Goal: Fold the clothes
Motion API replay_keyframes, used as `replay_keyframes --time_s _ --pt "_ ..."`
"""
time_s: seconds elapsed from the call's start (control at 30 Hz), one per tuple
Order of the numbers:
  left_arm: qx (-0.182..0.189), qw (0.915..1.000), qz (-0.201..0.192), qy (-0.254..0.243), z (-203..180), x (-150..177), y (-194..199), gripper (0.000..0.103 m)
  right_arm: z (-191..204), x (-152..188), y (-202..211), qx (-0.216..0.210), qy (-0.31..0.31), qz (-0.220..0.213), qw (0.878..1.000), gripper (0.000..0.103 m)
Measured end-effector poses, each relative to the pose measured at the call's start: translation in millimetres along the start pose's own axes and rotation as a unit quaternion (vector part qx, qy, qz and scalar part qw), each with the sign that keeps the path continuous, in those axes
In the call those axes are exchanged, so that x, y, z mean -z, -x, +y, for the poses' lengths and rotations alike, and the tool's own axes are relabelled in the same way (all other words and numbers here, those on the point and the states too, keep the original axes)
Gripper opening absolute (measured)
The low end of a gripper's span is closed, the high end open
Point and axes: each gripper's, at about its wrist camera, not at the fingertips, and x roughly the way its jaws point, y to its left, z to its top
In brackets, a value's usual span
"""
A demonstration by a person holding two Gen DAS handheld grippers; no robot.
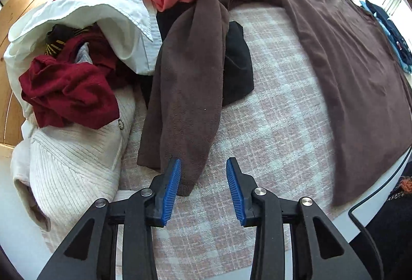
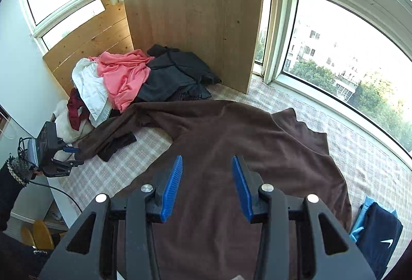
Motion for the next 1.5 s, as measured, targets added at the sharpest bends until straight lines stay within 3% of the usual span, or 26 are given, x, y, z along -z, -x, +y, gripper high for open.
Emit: replay_keyframes --time_s 0.07,0.13,0.2,0.33,0.47,0.6,0.7,0.77,0.9,1.0,1.07,1.23,1.3,1.4,1.5 --pt "-0.020 0.9996 0.017 -0.009 -1.5 -2.8 -14.7 0.034 -0.1 -14.4 -34.8 -0.012 0.000 0.013 1.000 0.040" --pt "-0.021 0.9997 0.013 0.004 7.4 -5.7 -16.7 0.014 2.5 -22.8 -74.1 -0.020 0.008 0.030 0.999 0.040" --pt "-0.001 0.9996 0.000 0.028 23.1 -7.8 -7.7 0.005 8.2 -26.1 -114.3 -0.022 0.019 0.053 0.998 0.040" --pt "0.042 0.9941 -0.028 0.096 67.5 -11.3 23.2 0.003 27.1 -33.0 -178.4 -0.004 0.079 0.088 0.993 0.040" --pt "0.088 0.9783 -0.080 0.170 114.5 -12.1 69.3 0.003 26.0 -49.2 -214.5 0.008 0.108 0.102 0.989 0.040" --pt "0.062 0.9761 -0.109 0.177 130.6 -22.6 95.8 0.003 9.9 -70.8 -232.4 -0.007 0.094 0.099 0.991 0.040" --pt "0.037 0.9812 -0.080 0.172 139.2 -23.2 85.5 0.003 21.7 -77.5 -233.5 -0.037 0.112 0.108 0.987 0.040" --pt "0.033 0.9790 -0.071 0.188 147.0 -13.7 78.9 0.004 33.6 -78.1 -230.7 -0.056 0.130 0.109 0.984 0.040" --pt "0.078 0.9691 -0.046 0.230 133.9 9.7 49.1 0.005 61.7 -61.4 -220.6 -0.081 0.167 0.110 0.976 0.040" --pt "0.110 0.9663 -0.022 0.232 105.8 23.2 28.1 0.019 73.2 -40.3 -218.1 -0.087 0.180 0.118 0.973 0.040" --pt "0.136 0.9623 -0.009 0.235 87.6 27.8 12.2 0.020 77.4 -25.9 -217.3 -0.081 0.193 0.124 0.970 0.040" --pt "0.134 0.9621 0.019 0.237 66.9 32.4 -16.6 0.028 75.8 -6.6 -215.2 -0.081 0.194 0.140 0.968 0.040" --pt "0.139 0.9572 0.003 0.254 72.4 29.8 -22.5 0.026 74.4 -5.3 -212.4 -0.079 0.191 0.138 0.969 0.040" --pt "0.149 0.9530 -0.022 0.263 79.9 22.1 -17.0 0.005 72.2 -2.2 -206.5 -0.074 0.198 0.135 0.968 0.040" --pt "0.148 0.9545 -0.046 0.255 82.9 15.6 -1.3 0.005 66.2 4.4 -203.4 -0.060 0.206 0.137 0.967 0.040"
